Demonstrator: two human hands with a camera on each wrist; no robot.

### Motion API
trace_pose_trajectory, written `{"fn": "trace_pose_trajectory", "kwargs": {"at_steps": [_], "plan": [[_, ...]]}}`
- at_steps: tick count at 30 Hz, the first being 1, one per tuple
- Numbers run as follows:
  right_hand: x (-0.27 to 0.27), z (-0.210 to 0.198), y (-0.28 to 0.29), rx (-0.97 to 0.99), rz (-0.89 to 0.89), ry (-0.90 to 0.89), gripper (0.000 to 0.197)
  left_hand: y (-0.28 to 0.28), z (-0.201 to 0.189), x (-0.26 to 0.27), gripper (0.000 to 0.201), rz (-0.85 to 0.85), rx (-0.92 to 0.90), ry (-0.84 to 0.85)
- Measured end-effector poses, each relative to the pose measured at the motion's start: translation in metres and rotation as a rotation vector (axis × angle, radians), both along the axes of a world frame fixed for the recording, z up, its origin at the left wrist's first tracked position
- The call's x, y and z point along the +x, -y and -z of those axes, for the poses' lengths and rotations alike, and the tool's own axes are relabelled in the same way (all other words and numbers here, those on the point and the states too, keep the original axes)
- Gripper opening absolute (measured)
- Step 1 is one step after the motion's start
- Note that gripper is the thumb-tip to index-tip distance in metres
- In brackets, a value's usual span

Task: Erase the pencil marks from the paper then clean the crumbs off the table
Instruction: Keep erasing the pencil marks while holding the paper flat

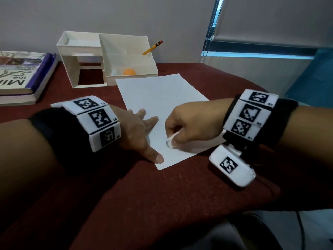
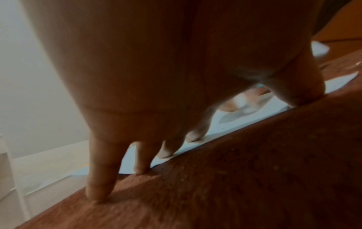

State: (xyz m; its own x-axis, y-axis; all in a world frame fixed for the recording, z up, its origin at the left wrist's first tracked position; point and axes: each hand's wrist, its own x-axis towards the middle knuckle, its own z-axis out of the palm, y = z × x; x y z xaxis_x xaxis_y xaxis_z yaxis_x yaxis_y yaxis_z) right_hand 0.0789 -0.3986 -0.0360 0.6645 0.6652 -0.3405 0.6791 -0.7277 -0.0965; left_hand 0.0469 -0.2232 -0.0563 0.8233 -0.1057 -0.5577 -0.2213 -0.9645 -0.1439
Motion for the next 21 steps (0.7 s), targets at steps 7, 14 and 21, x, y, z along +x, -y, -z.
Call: {"fn": "trace_pose_trajectory", "kwargs": {"at_steps": [7, 14, 21], "plan": [[-0.003, 0.002, 0.001, -0.061, 0.0, 0.235, 0.019, -0.002, 0.001, 0.002, 0.134, -0.002, 0.003, 0.003], [-0.002, -0.003, 0.009, -0.052, 0.077, 0.306, 0.021, -0.002, 0.0, 0.005, 0.139, -0.013, -0.022, -0.016], [-0.01, -0.011, 0.001, -0.039, -0.016, 0.088, 0.018, -0.002, -0.001, 0.005, 0.139, -0.004, -0.021, -0.018]]}}
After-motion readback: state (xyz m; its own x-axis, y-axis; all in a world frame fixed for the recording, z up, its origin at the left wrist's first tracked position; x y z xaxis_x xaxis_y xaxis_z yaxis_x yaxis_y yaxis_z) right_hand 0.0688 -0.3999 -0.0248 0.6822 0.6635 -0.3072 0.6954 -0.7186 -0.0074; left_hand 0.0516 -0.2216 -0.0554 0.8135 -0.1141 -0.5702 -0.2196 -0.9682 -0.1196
